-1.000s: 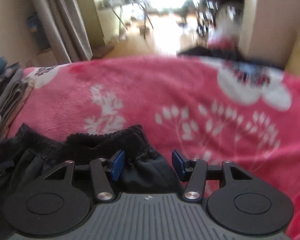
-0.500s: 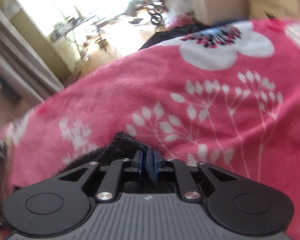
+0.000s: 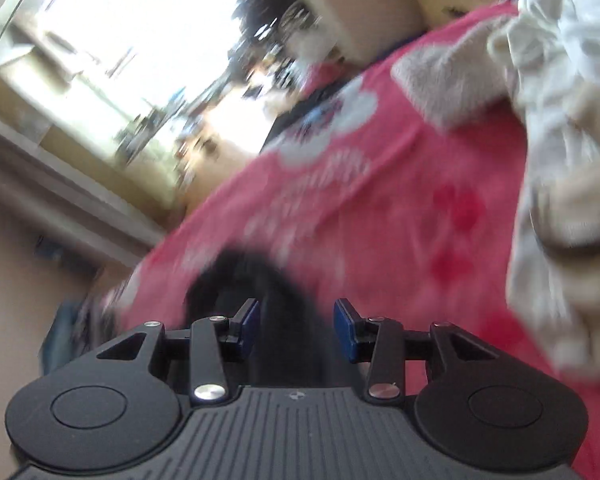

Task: Fold clothes

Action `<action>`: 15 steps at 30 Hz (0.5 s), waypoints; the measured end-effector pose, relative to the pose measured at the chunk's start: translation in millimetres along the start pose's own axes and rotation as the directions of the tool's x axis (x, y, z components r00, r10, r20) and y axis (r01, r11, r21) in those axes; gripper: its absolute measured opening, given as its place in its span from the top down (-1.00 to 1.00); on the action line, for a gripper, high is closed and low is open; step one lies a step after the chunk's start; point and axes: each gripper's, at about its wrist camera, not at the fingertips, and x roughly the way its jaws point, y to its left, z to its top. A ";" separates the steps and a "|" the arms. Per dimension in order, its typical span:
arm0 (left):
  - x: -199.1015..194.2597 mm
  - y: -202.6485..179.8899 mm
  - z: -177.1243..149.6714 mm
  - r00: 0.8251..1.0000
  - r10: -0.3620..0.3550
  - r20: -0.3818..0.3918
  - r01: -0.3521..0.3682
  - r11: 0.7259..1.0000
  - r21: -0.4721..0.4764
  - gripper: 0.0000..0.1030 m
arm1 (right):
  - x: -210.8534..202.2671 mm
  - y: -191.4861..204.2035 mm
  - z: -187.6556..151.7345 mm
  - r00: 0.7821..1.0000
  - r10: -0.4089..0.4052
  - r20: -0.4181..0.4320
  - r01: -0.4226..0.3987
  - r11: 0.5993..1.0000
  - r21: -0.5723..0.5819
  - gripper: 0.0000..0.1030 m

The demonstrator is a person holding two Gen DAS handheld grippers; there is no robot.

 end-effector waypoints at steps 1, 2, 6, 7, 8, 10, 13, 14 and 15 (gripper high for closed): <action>-7.4 3.3 -13.1 1.000 -0.009 -0.019 0.009 1.000 -0.012 -0.21 | -7.2 6.4 -16.3 0.999 0.012 -0.034 -0.013 1.000 -0.024 0.16; -14.6 6.1 -26.5 0.999 -0.018 -0.038 0.017 1.000 -0.023 -0.21 | -12.5 13.5 -33.3 0.997 0.025 -0.073 -0.029 0.998 -0.049 0.16; -37.5 8.2 -74.8 0.992 -0.082 -0.098 0.073 0.993 -0.096 -0.21 | -15.3 48.1 -109.8 0.968 0.035 -0.249 -0.083 0.980 -0.183 0.15; -42.7 6.7 -84.1 0.990 -0.092 -0.105 0.080 0.990 -0.116 -0.21 | -14.0 54.4 -128.2 0.960 0.020 -0.278 -0.083 0.973 -0.216 0.15; -48.3 4.4 -91.4 0.990 -0.094 -0.105 0.080 0.988 -0.128 -0.21 | -12.4 57.8 -144.0 0.956 -0.002 -0.295 -0.073 0.967 -0.242 0.15; -61.4 -4.4 -103.3 0.992 -0.088 -0.085 0.076 0.987 -0.139 -0.21 | -13.5 56.3 -172.0 0.950 -0.071 -0.304 -0.021 0.958 -0.287 0.15; -80.2 -22.9 -113.3 0.995 -0.096 -0.039 0.091 0.989 -0.118 -0.21 | -28.9 31.0 -197.8 0.953 -0.172 -0.248 0.104 0.958 -0.267 0.15; -84.5 -32.9 -114.2 0.995 -0.097 -0.030 0.094 0.992 -0.086 -0.21 | -37.6 17.5 -201.5 0.959 -0.177 -0.222 0.130 0.969 -0.210 0.15; -87.4 -44.1 -114.2 0.995 -0.100 -0.024 0.098 0.994 -0.045 -0.21 | -46.8 1.3 -202.9 0.967 -0.170 -0.191 0.147 0.981 -0.126 0.13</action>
